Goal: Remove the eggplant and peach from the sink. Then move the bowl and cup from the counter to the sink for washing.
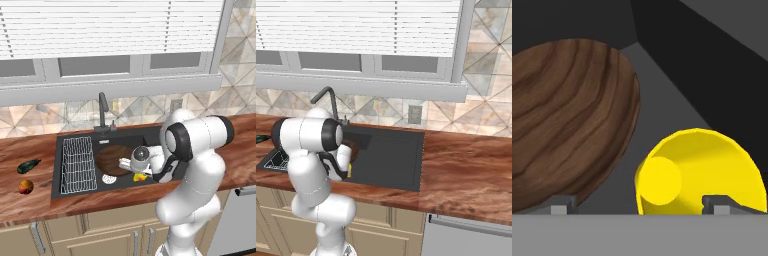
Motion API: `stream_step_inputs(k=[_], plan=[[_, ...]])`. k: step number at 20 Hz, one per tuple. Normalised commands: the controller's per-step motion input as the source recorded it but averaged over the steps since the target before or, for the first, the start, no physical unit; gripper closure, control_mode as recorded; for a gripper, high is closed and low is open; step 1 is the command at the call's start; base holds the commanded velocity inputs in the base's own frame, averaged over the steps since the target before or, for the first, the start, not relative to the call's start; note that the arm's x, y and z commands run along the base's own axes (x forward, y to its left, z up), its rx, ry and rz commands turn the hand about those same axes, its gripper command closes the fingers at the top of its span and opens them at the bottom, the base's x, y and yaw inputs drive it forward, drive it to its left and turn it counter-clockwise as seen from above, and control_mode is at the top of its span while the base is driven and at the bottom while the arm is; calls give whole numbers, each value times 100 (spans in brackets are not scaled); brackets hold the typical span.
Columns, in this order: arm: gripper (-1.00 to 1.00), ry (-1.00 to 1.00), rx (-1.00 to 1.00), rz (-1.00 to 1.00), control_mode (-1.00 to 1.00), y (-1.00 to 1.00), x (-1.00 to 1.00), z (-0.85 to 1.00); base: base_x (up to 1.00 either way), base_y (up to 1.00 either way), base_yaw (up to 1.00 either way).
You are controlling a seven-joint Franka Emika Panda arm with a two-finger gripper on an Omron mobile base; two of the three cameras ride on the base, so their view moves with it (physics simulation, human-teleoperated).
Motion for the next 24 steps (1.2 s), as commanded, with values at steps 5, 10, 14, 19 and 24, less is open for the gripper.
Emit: stream_step_inputs(k=[5, 10, 14, 19, 24], plan=[[-100, 0, 0, 0, -100, 0, -5, 23, 0, 0, 0], [-100, 0, 0, 0, -100, 0, -1, 29, 0, 0, 0], [-100, 0, 0, 0, -100, 0, -3, 31, 0, 0, 0], [-100, -1, 0, 0, -100, 0, -2, 35, 0, 0, 0], [-100, -1, 0, 0, -100, 0, -5, 38, 0, 0, 0]])
